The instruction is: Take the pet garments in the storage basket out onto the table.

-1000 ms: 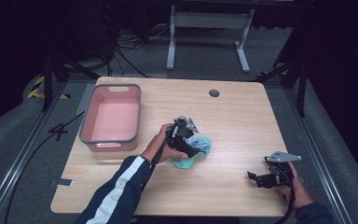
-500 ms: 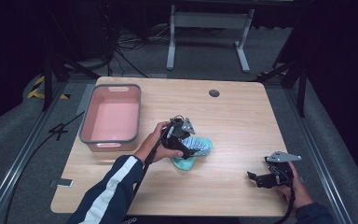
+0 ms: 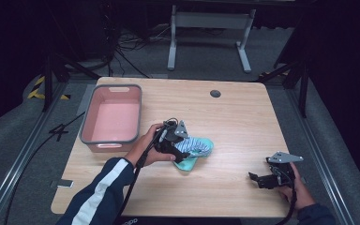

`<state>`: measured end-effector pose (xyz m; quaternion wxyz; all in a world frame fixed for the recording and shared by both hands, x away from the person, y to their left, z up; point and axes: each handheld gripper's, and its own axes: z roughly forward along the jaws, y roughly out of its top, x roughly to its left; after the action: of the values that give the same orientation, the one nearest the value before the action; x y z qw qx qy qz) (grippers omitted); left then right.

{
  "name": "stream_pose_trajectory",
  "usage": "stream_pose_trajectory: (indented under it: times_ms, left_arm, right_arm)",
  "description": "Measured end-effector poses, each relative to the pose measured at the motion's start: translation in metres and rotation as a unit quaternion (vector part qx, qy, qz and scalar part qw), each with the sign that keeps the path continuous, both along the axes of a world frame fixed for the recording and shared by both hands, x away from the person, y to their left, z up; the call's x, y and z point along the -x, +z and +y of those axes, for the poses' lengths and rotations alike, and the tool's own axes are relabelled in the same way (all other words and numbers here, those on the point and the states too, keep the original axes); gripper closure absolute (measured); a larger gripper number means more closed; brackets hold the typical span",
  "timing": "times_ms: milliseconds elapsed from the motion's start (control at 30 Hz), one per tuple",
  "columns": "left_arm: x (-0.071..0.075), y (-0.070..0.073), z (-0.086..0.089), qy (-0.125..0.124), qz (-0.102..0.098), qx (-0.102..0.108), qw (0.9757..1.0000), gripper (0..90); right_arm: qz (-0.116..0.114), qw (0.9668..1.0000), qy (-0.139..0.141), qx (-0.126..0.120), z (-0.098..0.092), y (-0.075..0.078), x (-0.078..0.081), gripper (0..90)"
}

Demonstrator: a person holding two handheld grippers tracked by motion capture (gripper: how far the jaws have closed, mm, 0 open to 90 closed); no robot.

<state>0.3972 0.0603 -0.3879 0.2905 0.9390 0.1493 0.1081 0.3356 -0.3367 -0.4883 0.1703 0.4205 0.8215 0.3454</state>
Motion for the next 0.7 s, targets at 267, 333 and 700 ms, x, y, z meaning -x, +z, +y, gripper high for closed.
stream_pose_trajectory:
  times_ms: [267,333,700]
  left_arm:
    - [0.012,-0.001,0.013,-0.009,-0.006,-0.015,0.9998,21.9]
    - [0.014,-0.002,0.017,-0.009,-0.006,-0.018,0.9998,21.9]
    - [0.028,-0.008,0.049,-0.003,-0.013,-0.031,0.9994,22.7]
  right_arm:
    - [-0.001,1.0,-0.001,0.0,0.0,0.0,0.0,0.5]
    - [-0.001,1.0,-0.001,0.0,0.0,0.0,0.0,0.5]
    - [0.0,1.0,-0.001,0.0,0.0,0.0,0.0,0.5]
